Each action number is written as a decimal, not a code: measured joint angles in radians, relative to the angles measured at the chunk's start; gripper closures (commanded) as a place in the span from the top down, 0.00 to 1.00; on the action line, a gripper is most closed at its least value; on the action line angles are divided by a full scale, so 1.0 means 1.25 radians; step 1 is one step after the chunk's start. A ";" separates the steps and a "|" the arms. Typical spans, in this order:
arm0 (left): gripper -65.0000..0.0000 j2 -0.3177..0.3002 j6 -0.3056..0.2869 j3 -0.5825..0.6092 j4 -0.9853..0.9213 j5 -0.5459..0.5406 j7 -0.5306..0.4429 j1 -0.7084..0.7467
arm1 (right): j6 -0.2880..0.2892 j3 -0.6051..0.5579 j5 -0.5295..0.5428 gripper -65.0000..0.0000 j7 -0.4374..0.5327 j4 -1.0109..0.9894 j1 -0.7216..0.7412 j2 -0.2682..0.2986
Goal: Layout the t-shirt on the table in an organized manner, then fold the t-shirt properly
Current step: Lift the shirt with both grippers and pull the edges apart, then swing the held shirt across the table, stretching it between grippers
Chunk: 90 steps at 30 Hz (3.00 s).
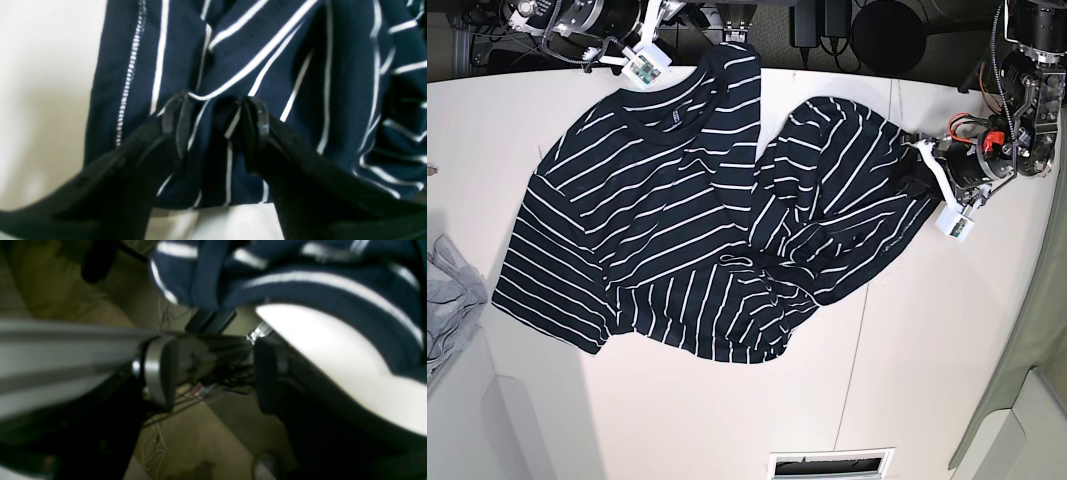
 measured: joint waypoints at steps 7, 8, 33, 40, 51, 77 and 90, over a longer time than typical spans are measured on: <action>0.54 -0.004 0.003 0.000 0.000 0.005 -0.018 0.001 | -0.009 -0.022 -0.113 0.54 0.128 -0.001 0.041 -0.005; 0.54 -0.003 0.015 0.000 0.000 0.013 -0.028 0.002 | -0.014 -0.039 -0.126 0.54 0.128 -0.005 0.053 -0.005; 0.00 -0.016 0.006 -0.141 0.047 -0.078 -0.035 0.015 | -0.211 -0.306 -0.320 0.00 -0.004 -0.023 0.258 0.005; 0.00 -0.018 -0.027 -0.315 0.268 -0.201 0.011 0.085 | -0.211 -0.306 -0.321 0.00 -0.023 0.239 0.182 0.056; 0.00 -0.016 -0.031 -0.655 0.521 -0.388 0.086 0.177 | -0.205 -0.295 -0.390 0.00 -0.051 0.343 0.129 0.117; 0.00 -0.071 0.028 -0.132 0.004 -0.014 -0.151 -0.360 | -0.269 0.064 -0.225 0.00 0.043 -0.077 0.608 0.101; 0.52 0.000 0.022 0.054 -0.309 -0.031 -0.016 -0.515 | -0.388 0.065 -0.255 0.68 -0.027 -0.339 0.724 -0.011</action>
